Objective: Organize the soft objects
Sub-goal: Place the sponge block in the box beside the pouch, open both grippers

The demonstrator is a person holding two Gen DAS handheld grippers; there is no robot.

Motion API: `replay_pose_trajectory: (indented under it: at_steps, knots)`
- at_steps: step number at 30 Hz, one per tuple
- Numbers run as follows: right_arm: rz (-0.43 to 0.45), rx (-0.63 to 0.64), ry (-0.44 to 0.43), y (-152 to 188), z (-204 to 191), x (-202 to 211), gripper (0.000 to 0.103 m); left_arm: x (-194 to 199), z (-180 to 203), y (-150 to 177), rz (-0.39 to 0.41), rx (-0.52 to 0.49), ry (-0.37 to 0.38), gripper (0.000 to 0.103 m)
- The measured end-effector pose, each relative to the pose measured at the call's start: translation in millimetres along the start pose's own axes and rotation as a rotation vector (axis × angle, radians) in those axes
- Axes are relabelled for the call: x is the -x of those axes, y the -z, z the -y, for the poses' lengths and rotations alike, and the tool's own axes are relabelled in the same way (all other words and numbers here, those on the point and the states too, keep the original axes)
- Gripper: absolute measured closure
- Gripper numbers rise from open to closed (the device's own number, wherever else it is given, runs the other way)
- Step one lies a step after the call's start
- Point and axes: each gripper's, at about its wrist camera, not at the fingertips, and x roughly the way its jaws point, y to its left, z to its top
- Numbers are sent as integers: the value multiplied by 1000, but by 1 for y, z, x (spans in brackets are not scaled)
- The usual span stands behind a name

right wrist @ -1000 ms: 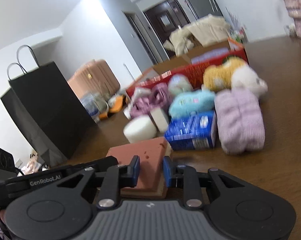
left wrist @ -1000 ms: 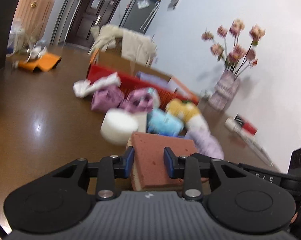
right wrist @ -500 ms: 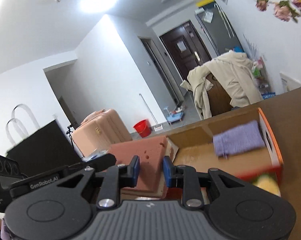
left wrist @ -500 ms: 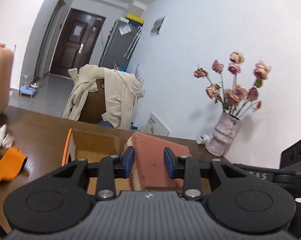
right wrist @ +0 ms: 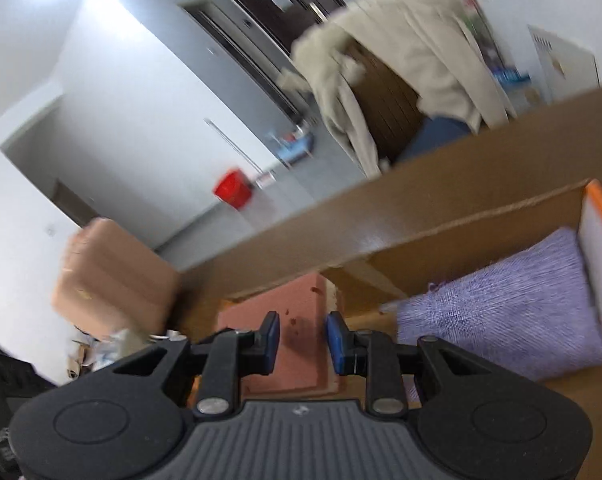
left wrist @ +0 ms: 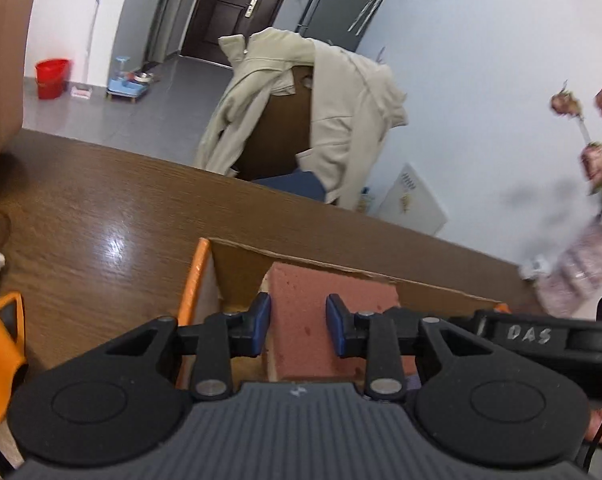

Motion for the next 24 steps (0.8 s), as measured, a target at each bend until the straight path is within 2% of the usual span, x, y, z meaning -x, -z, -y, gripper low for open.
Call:
replay_pose_trajectory:
  at_steps: [2, 5, 9, 12, 14, 18, 20, 24]
  knots:
    - [-14, 3, 21, 2, 6, -19, 79, -5, 0, -1, 4, -23, -21, 68]
    - [-38, 24, 58, 6, 9, -39, 78, -3, 2, 2, 7, -69, 6, 58]
    - [-39, 49, 68, 12, 6, -35, 71, 3, 7, 11, -1, -86, 21, 57]
    - [0, 68, 53, 11, -2, -11, 66, 16, 13, 19, 9, -124, 28, 56]
    - [29, 109, 52, 9, -7, 10, 62, 32, 17, 23, 40, -152, 51, 48]
    - [104, 187, 64, 14, -21, 67, 50, 60, 27, 35, 76, -210, 55, 45]
    - [144, 222, 77, 22, -25, 99, 48, 80, 33, 42, 90, -240, 23, 45]
    - [200, 305, 113, 46, -30, 154, 42, 138, 36, 67, 154, -244, 39, 36]
